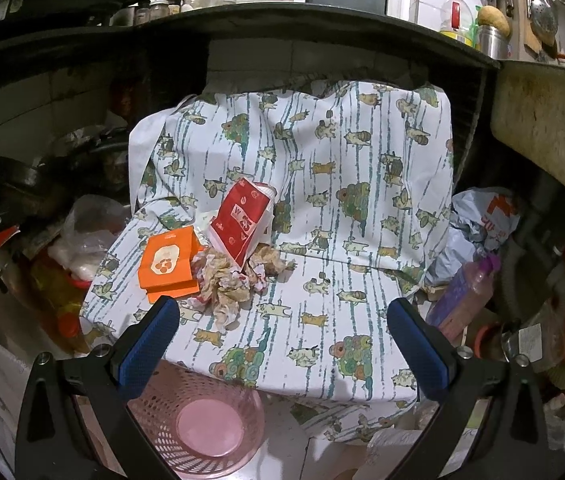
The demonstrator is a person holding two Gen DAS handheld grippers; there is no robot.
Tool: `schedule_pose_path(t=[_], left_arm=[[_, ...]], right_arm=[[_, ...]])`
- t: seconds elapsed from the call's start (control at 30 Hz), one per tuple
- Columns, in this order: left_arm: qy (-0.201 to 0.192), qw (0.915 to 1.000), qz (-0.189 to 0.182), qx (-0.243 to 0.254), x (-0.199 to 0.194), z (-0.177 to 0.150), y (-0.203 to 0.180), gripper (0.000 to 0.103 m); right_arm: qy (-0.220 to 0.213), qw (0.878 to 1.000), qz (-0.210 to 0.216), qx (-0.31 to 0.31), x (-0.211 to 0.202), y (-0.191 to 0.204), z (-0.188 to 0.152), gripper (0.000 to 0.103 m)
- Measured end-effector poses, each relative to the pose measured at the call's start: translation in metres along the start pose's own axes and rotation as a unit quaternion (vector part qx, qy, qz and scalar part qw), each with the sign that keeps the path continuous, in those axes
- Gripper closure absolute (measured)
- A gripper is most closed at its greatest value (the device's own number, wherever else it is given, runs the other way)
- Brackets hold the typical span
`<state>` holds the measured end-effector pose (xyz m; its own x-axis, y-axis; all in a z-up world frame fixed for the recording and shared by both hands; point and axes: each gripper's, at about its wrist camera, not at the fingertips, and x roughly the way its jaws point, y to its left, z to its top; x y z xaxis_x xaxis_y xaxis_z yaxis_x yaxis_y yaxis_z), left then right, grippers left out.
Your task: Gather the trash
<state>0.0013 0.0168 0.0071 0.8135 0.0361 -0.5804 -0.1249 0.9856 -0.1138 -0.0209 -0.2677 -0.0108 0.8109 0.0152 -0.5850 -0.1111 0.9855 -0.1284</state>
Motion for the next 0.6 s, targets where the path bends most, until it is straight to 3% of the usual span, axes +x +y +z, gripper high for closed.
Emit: schedule_pose_path(t=[0.27,0.6], left_arm=[[-0.024,0.9996,-0.012,-0.002,-0.0053,-0.0008,-0.0028,0.0],[-0.003,0.9992,-0.032,-0.025,-0.0003,-0.0041,0.004,0.0]], right_arm=[[-0.002,1.0,0.003,0.01,-0.0033,-0.0031,0.0008,0.0],[-0.006,1.0,-0.002,0.005,-0.0047,-0.0037,0.0048,0.0]])
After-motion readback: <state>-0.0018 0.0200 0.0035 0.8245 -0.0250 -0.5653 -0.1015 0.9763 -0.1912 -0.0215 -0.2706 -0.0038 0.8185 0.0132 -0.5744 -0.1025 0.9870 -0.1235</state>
